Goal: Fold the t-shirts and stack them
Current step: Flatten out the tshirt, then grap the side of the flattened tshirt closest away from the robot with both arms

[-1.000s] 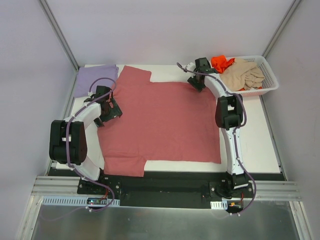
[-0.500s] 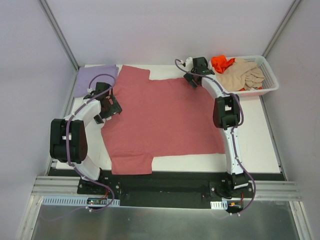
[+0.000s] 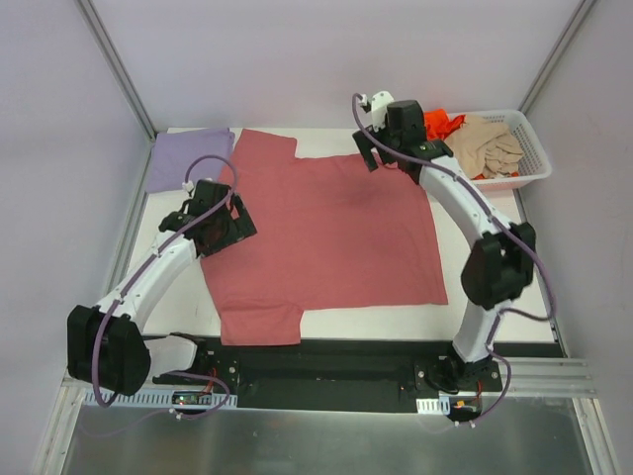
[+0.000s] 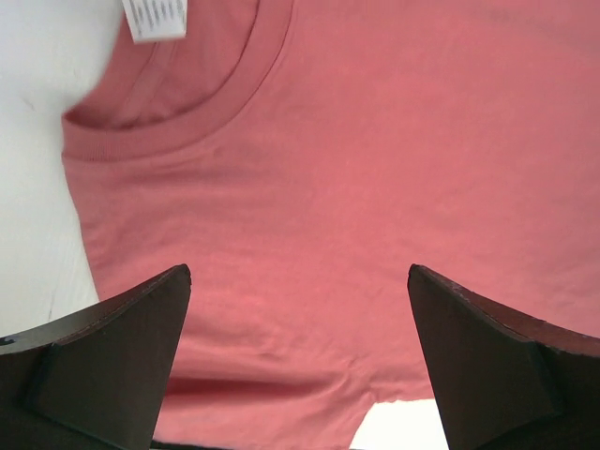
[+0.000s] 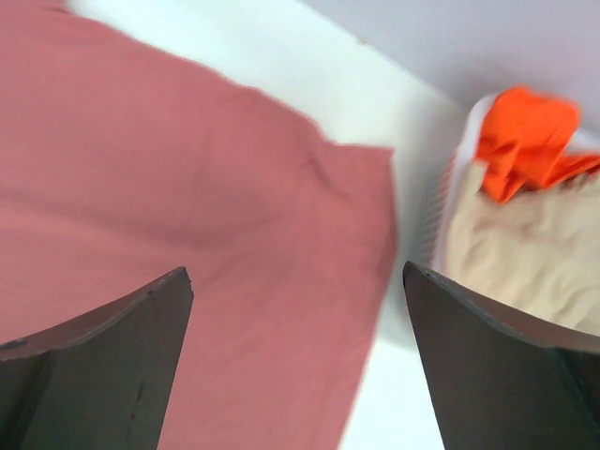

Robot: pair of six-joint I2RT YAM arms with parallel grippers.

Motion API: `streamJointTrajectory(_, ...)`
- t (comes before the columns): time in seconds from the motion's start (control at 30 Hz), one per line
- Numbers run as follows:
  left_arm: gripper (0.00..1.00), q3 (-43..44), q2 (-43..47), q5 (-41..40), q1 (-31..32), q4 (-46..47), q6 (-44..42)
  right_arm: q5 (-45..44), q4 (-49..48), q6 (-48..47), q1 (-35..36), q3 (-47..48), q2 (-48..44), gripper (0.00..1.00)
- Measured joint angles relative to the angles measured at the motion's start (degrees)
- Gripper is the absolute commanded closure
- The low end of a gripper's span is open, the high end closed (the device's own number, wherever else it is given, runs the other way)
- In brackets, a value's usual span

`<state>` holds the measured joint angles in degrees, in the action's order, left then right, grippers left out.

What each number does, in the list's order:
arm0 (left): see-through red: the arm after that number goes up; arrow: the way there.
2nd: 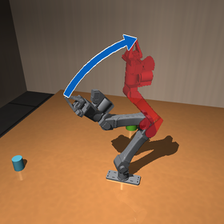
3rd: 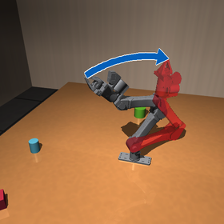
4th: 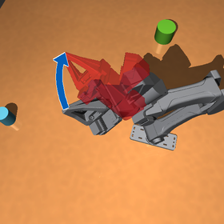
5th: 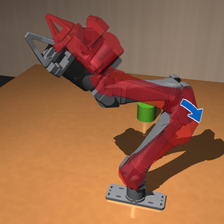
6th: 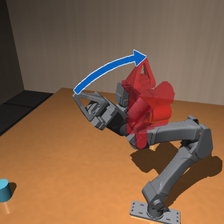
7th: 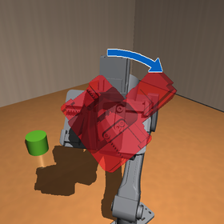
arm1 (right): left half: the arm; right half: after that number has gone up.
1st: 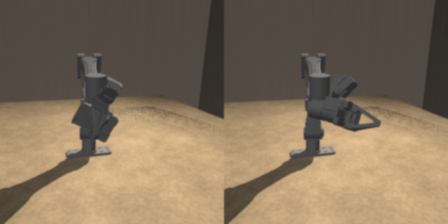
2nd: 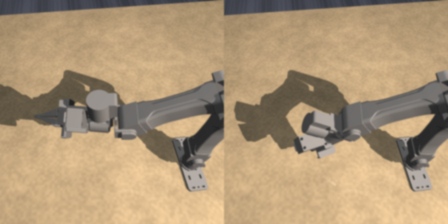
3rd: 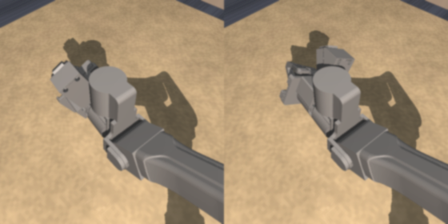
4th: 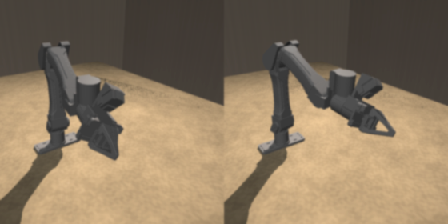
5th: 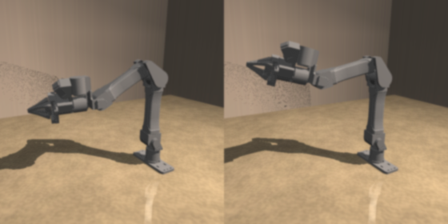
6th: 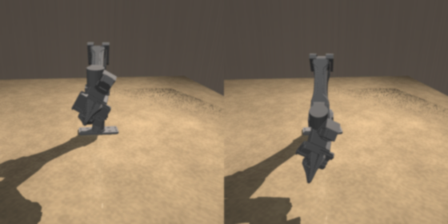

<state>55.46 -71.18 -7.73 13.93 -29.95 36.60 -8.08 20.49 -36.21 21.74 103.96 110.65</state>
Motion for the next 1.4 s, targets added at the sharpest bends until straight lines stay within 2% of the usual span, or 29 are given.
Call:
streamJointTrajectory(0.07, 0.01, -2.03, 0.72, 0.28, 1.27, -0.70, 0.50, 0.48, -1.53, 6.23, 2.01, -7.80, -7.34, 0.03)
streamJointTrajectory(0.2, 0.01, -2.99, -3.80, 1.29, 1.36, -0.35, 0.50, 2.78, -3.10, 18.73, 3.19, -25.64, -18.67, 0.03)
streamJointTrajectory(0.37, 0.01, -1.60, -12.70, 1.77, 1.33, 2.27, 0.44, 4.55, -2.75, 28.33, 2.32, -38.51, -18.10, 0.03)
streamJointTrajectory(0.63, 0.01, 7.06, -29.42, 2.75, -3.26, 4.42, -0.07, 4.52, -0.76, 35.21, -0.13, -39.56, -8.00, 0.03)
streamJointTrajectory(1.0, 0.01, 20.24, -39.19, 3.80, -6.12, 4.09, -3.61, 5.84, -1.51, 37.27, -4.74, -34.12, -3.65, 0.03)
streamJointTrajectory(1.17, 0.01, 20.96, -38.91, 7.45, -6.49, 4.50, -5.22, 5.97, -1.20, 36.37, -5.27, -33.14, -3.45, 0.03)
streamJointTrajectory(1.23, 0.01, 18.56, -36.09, 8.17, -6.03, 4.92, -5.79, 5.99, -1.14, 35.91, -5.29, -33.55, -4.44, 0.03)
streamJointTrajectory(1.33, 0.01, 11.93, -26.71, 6.91, -3.58, 3.58, -5.49, 5.99, -1.60, 35.74, -5.27, -37.03, -9.40, 0.03)
streamJointTrajectory(1.4, 0.01, 6.23, -16.37, 5.49, -0.48, 2.08, -3.65, 5.97, -1.90, 36.06, -5.16, -41.57, -15.65, 0.04)
